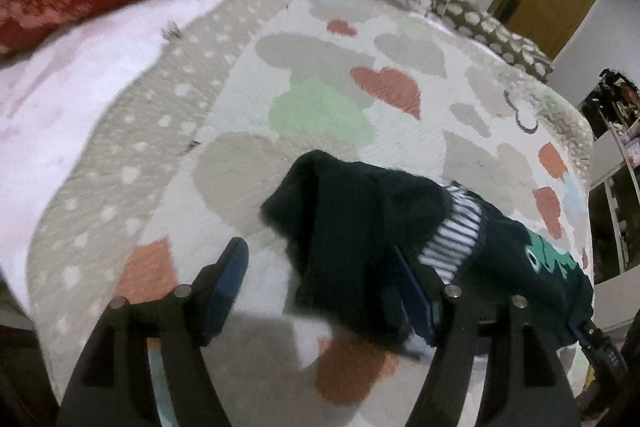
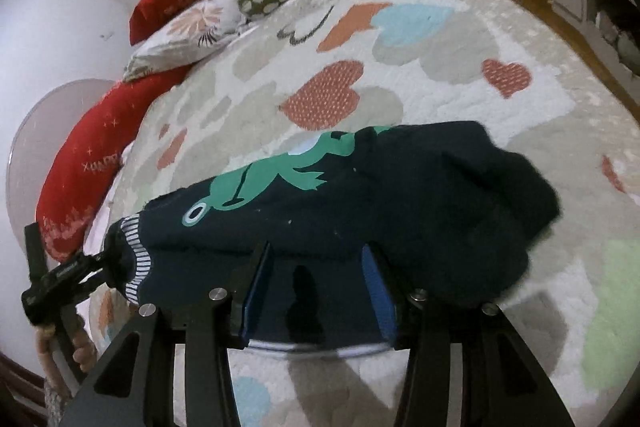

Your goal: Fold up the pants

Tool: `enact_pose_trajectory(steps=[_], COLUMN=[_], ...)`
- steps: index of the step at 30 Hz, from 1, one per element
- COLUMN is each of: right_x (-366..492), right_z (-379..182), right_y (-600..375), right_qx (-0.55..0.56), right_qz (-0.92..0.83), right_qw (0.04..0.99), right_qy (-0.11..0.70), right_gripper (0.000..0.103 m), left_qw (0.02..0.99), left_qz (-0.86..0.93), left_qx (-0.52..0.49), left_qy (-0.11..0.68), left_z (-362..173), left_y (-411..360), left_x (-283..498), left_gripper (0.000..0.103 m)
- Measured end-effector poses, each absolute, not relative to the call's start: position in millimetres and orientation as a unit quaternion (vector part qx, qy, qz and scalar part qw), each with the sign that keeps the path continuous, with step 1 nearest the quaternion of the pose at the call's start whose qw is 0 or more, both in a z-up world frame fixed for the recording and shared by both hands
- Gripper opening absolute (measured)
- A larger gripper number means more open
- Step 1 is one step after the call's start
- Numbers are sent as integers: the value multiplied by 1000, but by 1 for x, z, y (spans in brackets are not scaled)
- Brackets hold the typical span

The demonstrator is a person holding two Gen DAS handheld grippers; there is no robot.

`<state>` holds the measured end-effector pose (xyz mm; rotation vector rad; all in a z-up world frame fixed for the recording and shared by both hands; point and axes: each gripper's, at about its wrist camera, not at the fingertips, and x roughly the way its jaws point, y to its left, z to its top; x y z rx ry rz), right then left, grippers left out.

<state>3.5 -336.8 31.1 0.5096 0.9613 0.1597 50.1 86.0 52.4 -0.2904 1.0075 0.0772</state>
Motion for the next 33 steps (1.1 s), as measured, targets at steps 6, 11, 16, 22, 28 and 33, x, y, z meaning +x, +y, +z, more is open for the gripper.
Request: enact_pose_trajectory(steps=[6, 11, 16, 22, 28, 33], right_x=[-29, -55, -66, -66, -73, -72], right_z=[34, 35, 36, 29, 22, 16], right_y=[-328, -315, -293, -283, -273, -264], right_qx=[231, 219, 183, 166, 137, 114], right_qz=[45, 7, -1, 6, -5, -12], right_qw=[865, 878, 887, 877, 874, 871], right_qy=[443, 427, 423, 451, 467, 478], right_gripper=[59, 59, 59, 61, 66, 76], left_qw=[873, 872, 880, 891, 890, 888], left_qz=[40, 14, -7, -17, -12, -12], left_qx=[-154, -129, -89, -67, -75, -84], left_qy=[461, 472, 466, 450, 450, 453], left_z=[63, 58, 61, 68, 64, 59], left_y=[72, 37, 5, -8, 2, 11], left_x=[1, -23, -40, -50, -53, -55], left_gripper=[81, 81, 81, 81, 81, 81])
